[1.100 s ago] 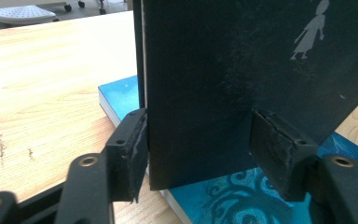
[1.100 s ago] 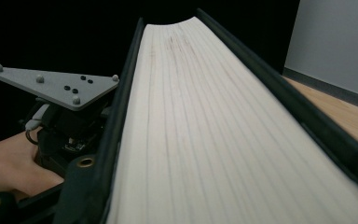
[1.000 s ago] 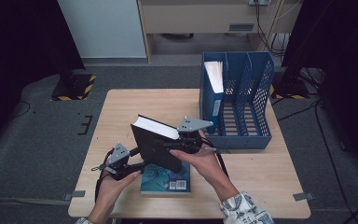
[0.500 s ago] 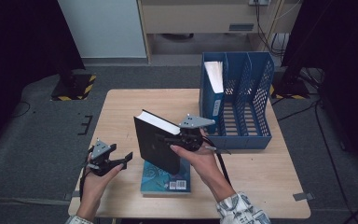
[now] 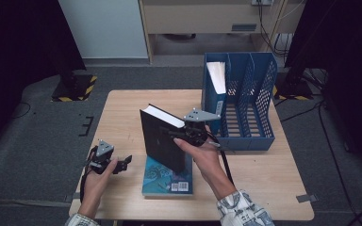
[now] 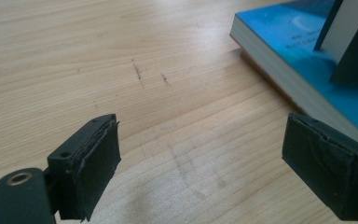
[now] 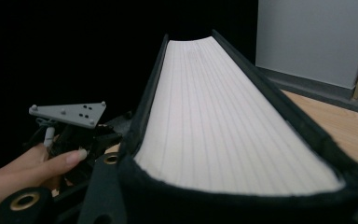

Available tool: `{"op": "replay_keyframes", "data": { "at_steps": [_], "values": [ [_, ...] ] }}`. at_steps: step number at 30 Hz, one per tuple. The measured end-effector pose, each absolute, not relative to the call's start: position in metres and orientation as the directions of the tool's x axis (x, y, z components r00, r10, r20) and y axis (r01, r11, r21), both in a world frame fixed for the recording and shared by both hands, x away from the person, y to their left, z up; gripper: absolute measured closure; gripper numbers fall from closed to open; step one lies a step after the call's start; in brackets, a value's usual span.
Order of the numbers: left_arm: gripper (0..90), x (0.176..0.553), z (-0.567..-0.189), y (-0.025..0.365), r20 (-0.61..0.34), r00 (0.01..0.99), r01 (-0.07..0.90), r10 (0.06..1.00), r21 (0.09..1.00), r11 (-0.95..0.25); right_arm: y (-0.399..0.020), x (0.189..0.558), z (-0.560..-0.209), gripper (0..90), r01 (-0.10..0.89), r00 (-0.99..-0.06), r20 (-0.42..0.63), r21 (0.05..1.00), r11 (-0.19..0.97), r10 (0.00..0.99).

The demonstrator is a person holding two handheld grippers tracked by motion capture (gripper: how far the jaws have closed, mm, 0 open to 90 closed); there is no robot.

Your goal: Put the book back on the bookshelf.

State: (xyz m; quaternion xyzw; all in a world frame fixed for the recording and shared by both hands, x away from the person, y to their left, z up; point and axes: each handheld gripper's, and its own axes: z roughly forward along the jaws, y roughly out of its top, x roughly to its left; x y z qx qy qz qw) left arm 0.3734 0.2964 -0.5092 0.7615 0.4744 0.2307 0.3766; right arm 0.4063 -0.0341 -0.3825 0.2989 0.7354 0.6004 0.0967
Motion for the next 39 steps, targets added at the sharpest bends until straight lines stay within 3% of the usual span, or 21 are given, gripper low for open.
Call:
{"op": "replay_keyframes", "data": {
  "at_steps": [6, 15, 39],
  "values": [
    [8.6, 0.381, -0.517, 0.295, 0.02, 0.453, 0.57, 0.891, 0.762, -0.307, -0.038, 0.411, -0.371, 53.2, 0.311, -0.79, 0.204, 0.946, 0.092, 0.578],
    [7.4, 0.385, -0.524, 0.296, -0.026, 0.444, 0.613, 0.896, 0.737, -0.283, -0.043, 0.411, -0.358, 53.3, 0.296, -0.78, 0.177, 0.949, 0.105, 0.6],
    [6.8, 0.385, -0.531, 0.295, -0.049, 0.424, 0.656, 0.904, 0.706, -0.269, -0.077, 0.399, -0.358, 53.3, 0.32, -0.74, 0.197, 0.944, 0.078, 0.643]
  ]
}}
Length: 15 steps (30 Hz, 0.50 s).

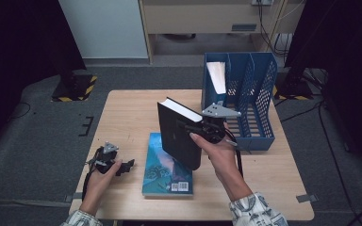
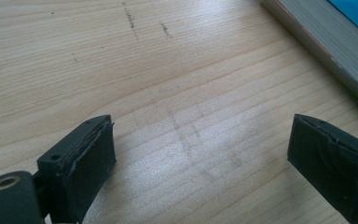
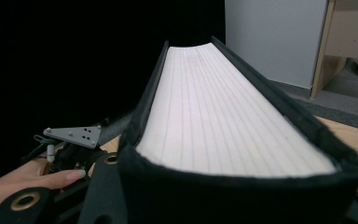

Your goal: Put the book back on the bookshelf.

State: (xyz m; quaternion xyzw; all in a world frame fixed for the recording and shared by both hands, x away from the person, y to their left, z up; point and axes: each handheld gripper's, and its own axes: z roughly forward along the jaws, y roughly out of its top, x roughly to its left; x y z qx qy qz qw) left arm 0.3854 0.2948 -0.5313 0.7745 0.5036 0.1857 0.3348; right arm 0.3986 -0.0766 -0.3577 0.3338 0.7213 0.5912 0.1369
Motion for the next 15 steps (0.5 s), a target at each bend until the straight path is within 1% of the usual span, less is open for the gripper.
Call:
{"op": "replay_keyframes", "data": {
  "at_steps": [8, 15],
  "values": [
    [6.5, 0.385, -0.533, 0.295, -0.038, 0.426, 0.657, 0.904, 0.7, -0.28, -0.092, 0.386, -0.348, 53.4, 0.324, -0.723, 0.212, 0.945, 0.051, 0.658],
    [4.9, 0.382, -0.536, 0.291, 0.007, 0.436, 0.634, 0.9, 0.707, -0.313, -0.111, 0.371, -0.338, 53.4, 0.319, -0.712, 0.21, 0.947, 0.042, 0.67]
  ]
}}
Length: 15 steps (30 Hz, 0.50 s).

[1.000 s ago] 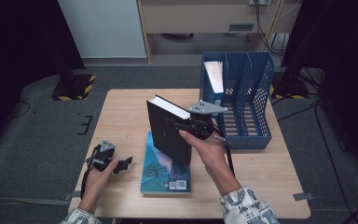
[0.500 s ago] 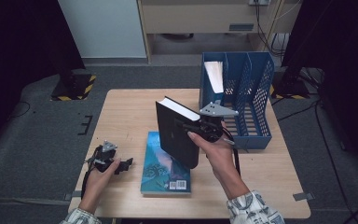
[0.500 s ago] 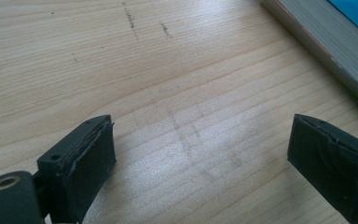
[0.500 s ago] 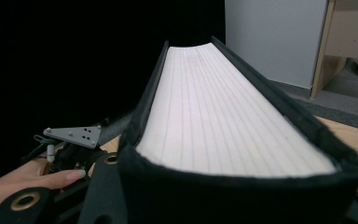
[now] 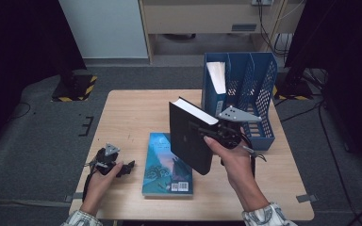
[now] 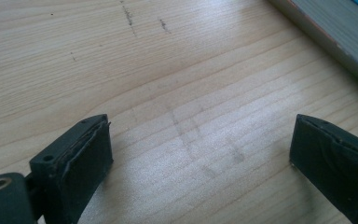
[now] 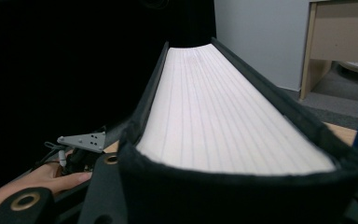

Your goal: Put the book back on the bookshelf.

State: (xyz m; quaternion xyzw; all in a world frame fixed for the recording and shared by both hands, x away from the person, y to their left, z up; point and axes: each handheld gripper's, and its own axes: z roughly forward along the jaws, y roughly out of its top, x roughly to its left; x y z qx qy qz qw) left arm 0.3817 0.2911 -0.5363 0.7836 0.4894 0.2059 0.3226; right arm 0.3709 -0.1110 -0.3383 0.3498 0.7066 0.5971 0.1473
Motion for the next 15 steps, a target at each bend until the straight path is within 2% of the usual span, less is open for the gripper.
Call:
{"op": "replay_keyframes", "data": {
  "at_steps": [15],
  "values": [
    [2.6, 0.381, -0.537, 0.29, 0.009, 0.437, 0.637, 0.899, 0.703, -0.316, -0.144, 0.358, -0.331, 53.4, 0.318, -0.681, 0.214, 0.948, 0.019, 0.701]
  ]
}}
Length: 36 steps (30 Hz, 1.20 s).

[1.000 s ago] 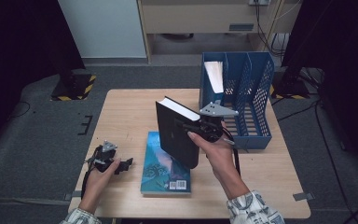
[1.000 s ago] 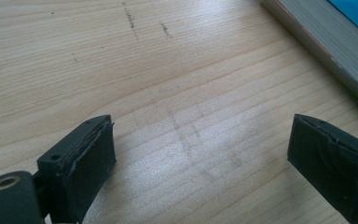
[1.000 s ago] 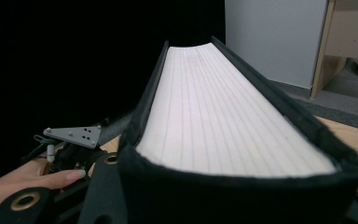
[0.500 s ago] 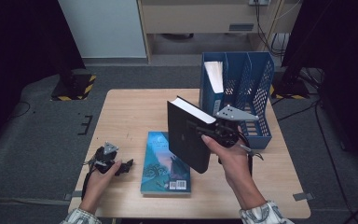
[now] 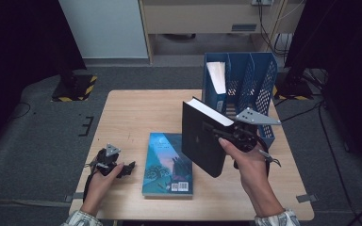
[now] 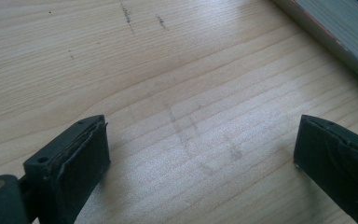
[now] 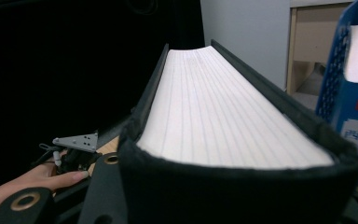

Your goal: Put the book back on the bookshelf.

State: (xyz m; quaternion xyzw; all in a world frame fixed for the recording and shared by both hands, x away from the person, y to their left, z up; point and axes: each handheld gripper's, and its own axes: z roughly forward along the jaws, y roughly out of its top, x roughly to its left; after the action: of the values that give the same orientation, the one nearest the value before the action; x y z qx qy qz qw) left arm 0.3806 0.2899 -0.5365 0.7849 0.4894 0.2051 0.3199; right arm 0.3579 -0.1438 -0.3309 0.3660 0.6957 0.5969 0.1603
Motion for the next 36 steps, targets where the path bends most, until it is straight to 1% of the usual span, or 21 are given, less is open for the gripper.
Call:
{"op": "replay_keyframes", "data": {
  "at_steps": [11, 27, 31, 36],
  "values": [
    [1.9, 0.381, -0.537, 0.29, 0.008, 0.437, 0.637, 0.899, 0.703, -0.316, -0.173, 0.342, -0.322, 53.3, 0.308, -0.65, 0.208, 0.951, 0.003, 0.731],
    [1.4, 0.38, -0.537, 0.289, 0.008, 0.439, 0.638, 0.899, 0.702, -0.317, -0.227, 0.326, -0.31, 53.3, 0.302, -0.555, 0.211, 0.953, -0.042, 0.804],
    [1.2, 0.38, -0.537, 0.289, 0.01, 0.44, 0.638, 0.898, 0.7, -0.32, -0.237, 0.328, -0.306, 53.3, 0.3, -0.525, 0.204, 0.953, -0.046, 0.826],
    [0.8, 0.381, -0.537, 0.289, 0.011, 0.443, 0.639, 0.897, 0.698, -0.323, -0.245, 0.339, -0.303, 53.3, 0.303, -0.491, 0.194, 0.952, -0.042, 0.849]
  ]
}}
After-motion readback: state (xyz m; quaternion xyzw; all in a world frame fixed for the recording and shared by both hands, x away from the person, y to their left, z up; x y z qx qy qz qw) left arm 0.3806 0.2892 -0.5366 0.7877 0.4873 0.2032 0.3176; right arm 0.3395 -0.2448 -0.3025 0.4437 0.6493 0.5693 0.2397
